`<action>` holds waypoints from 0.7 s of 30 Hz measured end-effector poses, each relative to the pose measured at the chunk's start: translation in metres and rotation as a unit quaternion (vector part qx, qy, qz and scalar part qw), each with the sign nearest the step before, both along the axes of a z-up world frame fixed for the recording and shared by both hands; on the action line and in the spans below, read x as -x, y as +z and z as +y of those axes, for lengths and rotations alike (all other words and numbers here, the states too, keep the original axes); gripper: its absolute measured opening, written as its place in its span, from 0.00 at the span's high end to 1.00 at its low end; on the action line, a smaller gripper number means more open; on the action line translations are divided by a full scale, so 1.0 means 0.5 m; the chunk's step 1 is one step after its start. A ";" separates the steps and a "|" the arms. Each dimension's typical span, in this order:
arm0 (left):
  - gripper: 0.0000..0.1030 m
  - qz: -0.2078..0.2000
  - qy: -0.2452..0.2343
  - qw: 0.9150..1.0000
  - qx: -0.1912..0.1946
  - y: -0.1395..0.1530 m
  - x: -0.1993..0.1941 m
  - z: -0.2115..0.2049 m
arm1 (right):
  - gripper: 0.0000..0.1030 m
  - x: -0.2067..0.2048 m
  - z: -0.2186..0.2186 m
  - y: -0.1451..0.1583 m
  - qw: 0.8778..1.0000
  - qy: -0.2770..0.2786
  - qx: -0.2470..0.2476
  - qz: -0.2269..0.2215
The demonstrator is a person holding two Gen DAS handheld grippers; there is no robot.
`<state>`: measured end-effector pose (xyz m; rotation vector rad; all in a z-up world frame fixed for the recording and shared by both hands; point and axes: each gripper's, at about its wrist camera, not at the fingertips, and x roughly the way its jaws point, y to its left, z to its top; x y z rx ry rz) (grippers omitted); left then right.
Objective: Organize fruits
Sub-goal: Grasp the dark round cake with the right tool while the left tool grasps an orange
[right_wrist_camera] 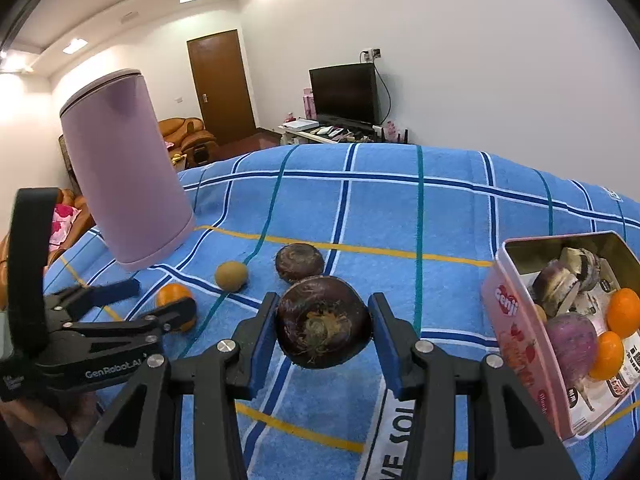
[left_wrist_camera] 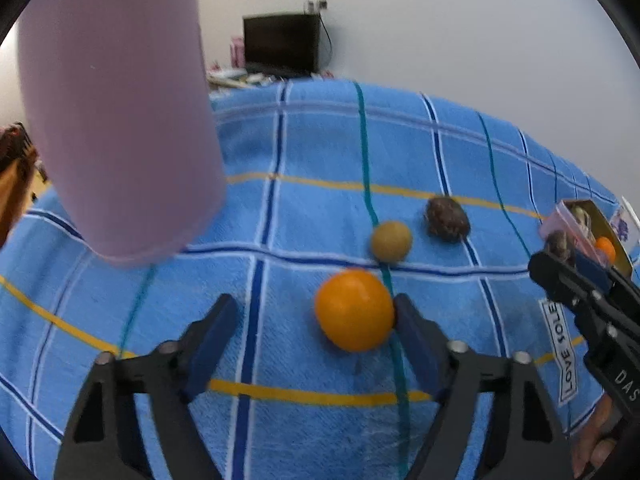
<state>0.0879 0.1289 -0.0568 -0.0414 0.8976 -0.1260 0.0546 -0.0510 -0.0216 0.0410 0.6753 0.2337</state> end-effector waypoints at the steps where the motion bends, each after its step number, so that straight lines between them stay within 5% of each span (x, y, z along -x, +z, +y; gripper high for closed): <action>1: 0.45 0.005 -0.002 1.000 0.007 -0.003 -0.002 0.003 | 0.54 0.001 0.004 0.000 1.000 0.001 0.002 -0.001; 4: 0.61 0.000 0.005 0.999 0.044 0.003 0.002 0.021 | 0.54 0.004 0.006 -0.002 1.000 0.002 0.005 -0.002; 11: 0.62 -0.035 0.015 0.997 0.068 0.024 0.012 0.029 | 0.54 0.018 0.004 0.003 1.000 -0.003 0.005 -0.019; 17: 0.62 -0.167 0.015 0.984 0.057 0.094 0.058 0.023 | 0.54 0.056 0.005 0.037 0.996 -0.008 0.017 -0.088; 21: 0.62 -0.192 0.002 0.980 0.048 0.105 0.067 0.005 | 0.54 0.072 0.013 0.051 0.992 -0.014 0.042 -0.122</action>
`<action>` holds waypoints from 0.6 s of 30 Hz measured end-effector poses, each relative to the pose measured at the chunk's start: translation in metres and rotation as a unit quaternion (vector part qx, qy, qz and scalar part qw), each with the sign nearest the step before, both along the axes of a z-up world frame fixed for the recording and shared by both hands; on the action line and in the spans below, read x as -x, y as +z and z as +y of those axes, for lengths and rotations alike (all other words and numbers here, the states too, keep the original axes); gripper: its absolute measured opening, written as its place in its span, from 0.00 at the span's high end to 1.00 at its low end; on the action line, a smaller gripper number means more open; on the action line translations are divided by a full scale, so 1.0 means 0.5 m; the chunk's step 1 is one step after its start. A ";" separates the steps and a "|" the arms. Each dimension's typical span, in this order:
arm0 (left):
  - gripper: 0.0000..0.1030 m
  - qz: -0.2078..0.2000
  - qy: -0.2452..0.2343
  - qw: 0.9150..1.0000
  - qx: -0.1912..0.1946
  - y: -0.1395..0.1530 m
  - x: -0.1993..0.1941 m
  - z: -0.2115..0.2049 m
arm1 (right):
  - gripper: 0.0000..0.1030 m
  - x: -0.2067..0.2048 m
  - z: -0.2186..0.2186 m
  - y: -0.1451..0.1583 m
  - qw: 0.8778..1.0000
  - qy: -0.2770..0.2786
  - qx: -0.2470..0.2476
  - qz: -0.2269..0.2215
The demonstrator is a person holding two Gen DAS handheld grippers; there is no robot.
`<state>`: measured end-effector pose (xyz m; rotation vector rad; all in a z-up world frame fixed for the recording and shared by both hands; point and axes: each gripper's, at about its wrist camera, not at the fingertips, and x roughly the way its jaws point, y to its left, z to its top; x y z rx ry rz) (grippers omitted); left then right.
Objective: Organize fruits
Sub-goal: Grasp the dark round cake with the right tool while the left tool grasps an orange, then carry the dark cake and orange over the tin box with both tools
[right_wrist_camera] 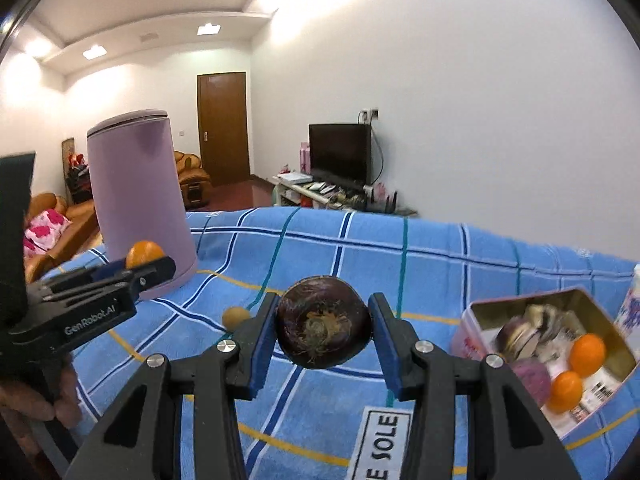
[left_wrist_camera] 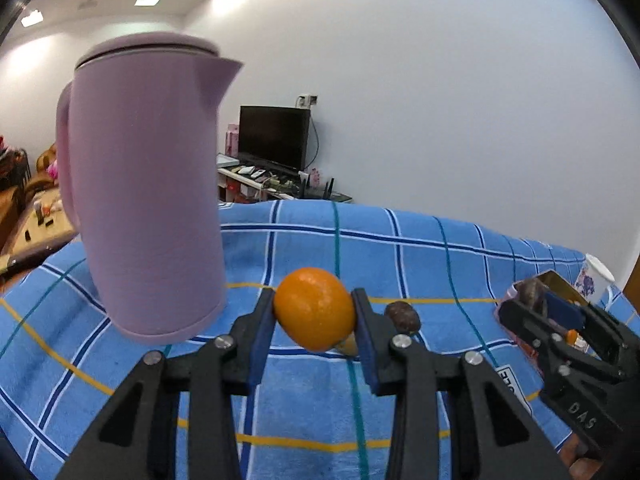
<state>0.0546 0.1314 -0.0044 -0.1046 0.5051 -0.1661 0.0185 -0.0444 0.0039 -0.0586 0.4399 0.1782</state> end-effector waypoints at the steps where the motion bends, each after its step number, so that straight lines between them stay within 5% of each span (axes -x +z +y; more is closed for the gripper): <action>1: 0.62 0.000 -0.002 1.000 -0.006 -0.003 0.000 -0.007 | 0.54 0.000 0.005 -0.001 1.000 -0.003 0.011 -0.001; 18: 0.62 -0.030 -0.004 0.999 -0.043 0.007 0.041 -0.068 | 0.54 0.002 -0.029 -0.014 0.999 -0.019 0.038 0.027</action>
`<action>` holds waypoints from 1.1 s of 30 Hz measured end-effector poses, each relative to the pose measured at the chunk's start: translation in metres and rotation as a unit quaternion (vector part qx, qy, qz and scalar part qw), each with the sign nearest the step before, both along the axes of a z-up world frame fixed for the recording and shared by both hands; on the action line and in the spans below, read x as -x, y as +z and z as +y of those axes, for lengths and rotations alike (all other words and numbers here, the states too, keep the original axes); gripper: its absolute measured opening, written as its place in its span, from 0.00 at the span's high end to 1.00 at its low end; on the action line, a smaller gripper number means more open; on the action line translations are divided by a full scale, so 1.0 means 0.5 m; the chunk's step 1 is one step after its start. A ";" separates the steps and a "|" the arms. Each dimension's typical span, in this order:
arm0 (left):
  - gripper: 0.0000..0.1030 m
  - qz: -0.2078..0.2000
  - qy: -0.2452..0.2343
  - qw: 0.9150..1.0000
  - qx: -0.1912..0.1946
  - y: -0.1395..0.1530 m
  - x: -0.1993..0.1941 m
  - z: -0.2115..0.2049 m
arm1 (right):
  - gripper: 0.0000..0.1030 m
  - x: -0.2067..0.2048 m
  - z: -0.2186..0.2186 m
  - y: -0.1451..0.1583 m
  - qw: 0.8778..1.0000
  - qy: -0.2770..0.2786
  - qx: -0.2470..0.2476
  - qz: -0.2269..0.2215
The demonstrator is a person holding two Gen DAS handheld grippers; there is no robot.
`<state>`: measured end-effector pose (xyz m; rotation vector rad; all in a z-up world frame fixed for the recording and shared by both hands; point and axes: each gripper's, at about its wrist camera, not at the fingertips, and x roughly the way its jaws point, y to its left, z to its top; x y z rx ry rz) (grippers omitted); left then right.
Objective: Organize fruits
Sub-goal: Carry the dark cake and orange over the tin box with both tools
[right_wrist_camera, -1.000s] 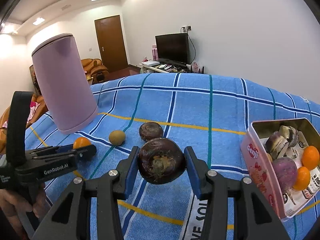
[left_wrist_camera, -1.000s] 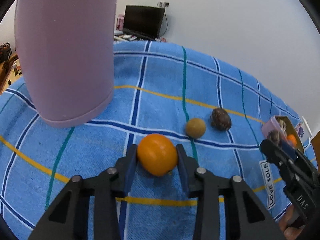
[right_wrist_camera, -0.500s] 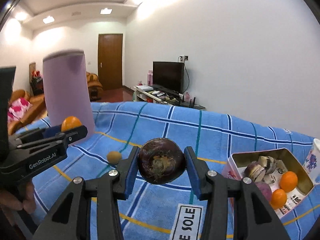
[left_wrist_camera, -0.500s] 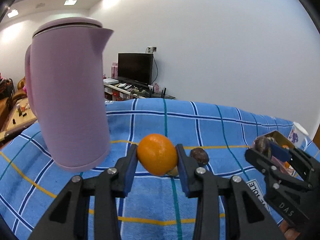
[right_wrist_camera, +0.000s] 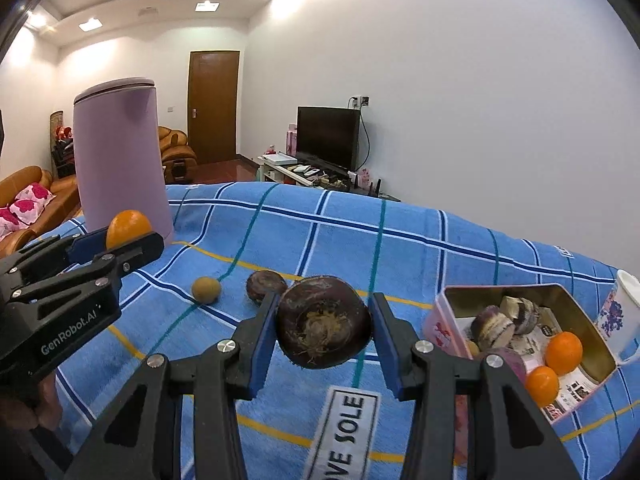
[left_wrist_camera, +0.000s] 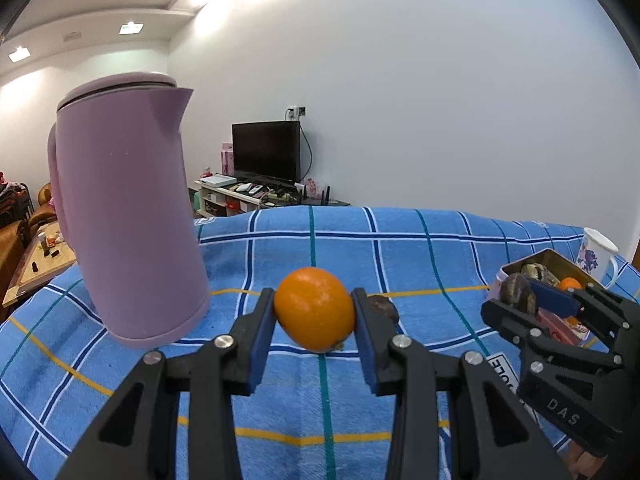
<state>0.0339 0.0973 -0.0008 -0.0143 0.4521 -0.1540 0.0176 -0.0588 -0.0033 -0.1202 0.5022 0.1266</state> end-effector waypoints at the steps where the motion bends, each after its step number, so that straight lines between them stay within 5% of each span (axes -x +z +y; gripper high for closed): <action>1: 0.62 0.001 0.000 1.000 0.001 0.001 0.003 -0.004 | 0.54 0.003 -0.004 0.000 1.000 -0.001 0.000 0.000; 33: 0.62 0.028 -0.043 0.999 0.013 0.018 0.033 -0.186 | 0.54 0.039 -0.143 0.028 0.999 -0.038 0.017 -0.023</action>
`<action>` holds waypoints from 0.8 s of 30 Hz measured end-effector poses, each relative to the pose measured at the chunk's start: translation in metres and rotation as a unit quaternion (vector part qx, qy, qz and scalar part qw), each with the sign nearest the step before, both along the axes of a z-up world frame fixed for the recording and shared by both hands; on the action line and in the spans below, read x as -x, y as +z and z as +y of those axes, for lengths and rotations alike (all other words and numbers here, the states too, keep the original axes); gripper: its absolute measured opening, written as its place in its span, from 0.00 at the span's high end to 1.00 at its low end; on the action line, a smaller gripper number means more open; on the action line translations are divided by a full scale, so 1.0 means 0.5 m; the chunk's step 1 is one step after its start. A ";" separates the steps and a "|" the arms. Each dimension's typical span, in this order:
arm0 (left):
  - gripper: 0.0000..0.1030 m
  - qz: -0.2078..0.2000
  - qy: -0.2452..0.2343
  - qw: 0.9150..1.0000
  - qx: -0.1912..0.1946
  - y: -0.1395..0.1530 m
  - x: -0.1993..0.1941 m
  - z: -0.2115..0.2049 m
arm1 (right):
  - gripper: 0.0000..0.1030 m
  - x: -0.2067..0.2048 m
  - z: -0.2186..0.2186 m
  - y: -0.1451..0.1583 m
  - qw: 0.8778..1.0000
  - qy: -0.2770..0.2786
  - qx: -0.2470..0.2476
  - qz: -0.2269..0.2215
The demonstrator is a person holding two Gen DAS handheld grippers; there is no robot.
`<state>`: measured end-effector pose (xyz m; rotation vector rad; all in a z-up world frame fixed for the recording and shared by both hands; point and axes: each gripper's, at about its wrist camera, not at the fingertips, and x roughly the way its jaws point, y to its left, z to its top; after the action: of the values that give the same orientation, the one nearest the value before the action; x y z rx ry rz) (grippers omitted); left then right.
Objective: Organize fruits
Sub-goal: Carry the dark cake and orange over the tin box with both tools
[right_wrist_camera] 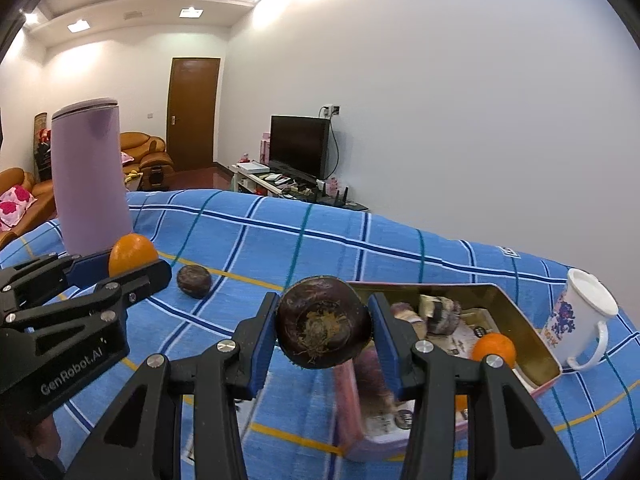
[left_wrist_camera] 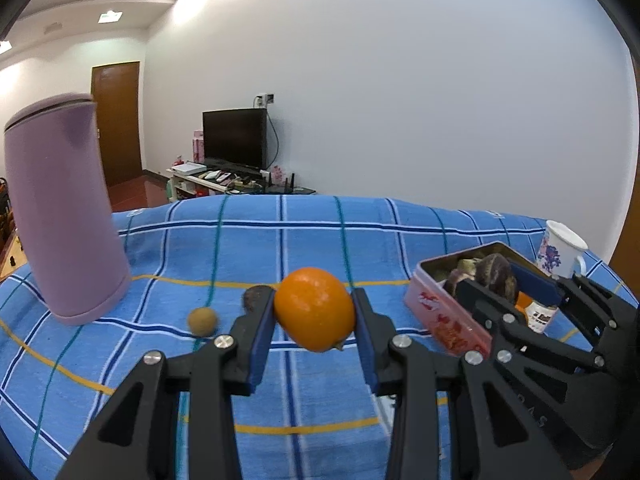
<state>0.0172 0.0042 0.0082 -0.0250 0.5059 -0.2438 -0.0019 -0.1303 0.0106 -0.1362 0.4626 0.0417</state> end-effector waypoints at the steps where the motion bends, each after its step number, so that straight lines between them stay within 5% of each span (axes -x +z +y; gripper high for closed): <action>1: 0.62 0.000 0.000 1.000 -0.001 0.002 -0.001 -0.007 | 0.54 0.000 -0.007 0.001 1.000 -0.002 0.000 -0.001; 24: 0.62 -0.011 -0.041 0.999 -0.025 0.022 -0.023 -0.192 | 0.54 -0.007 -0.183 0.018 0.997 -0.072 -0.014 -0.014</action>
<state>0.0288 -0.0918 0.0189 0.0467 0.4911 -0.3119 0.0014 -0.2219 0.0197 -0.0760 0.4425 -0.0945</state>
